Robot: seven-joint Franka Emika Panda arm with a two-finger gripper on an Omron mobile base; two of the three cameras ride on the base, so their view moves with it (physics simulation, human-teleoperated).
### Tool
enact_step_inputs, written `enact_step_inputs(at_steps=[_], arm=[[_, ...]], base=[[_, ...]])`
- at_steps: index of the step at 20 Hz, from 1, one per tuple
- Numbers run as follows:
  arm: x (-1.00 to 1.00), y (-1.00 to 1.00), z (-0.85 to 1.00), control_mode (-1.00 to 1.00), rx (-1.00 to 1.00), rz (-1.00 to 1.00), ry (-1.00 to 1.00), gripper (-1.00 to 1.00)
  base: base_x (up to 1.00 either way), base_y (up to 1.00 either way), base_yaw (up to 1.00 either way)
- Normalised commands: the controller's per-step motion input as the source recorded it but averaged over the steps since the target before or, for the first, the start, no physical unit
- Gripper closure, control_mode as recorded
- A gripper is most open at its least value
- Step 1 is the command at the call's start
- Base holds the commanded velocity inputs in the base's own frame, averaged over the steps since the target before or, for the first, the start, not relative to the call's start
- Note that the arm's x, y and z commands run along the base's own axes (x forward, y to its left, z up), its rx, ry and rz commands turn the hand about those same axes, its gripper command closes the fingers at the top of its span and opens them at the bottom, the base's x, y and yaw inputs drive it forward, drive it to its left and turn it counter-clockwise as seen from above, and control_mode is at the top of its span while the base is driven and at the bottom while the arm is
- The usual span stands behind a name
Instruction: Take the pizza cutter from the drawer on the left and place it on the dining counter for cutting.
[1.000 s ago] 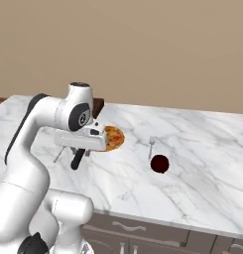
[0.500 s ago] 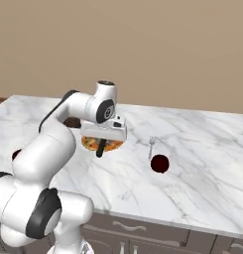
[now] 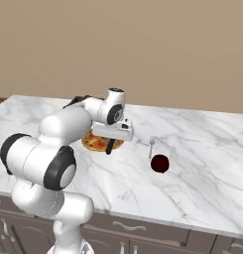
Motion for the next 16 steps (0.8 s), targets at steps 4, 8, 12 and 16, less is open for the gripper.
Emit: enact_step_inputs(at_steps=[4,8,12,16], arm=[[0.49,0.0,-0.48,-1.0,0.0,-0.2,0.0,1.0],[0.45,0.0,-0.4,-1.0,0.0,-0.26,0.0,1.0],[0.26,-0.07,-0.31,-1.0,0.02,-0.2,0.0,1.0],[0.12,-0.08,-0.33,-1.0,0.02,-0.08,0.0,1.0]], base=[[0.0,0.0,0.0],[0.0,0.0,0.0],[0.0,0.0,0.0],[0.0,0.0,0.0]])
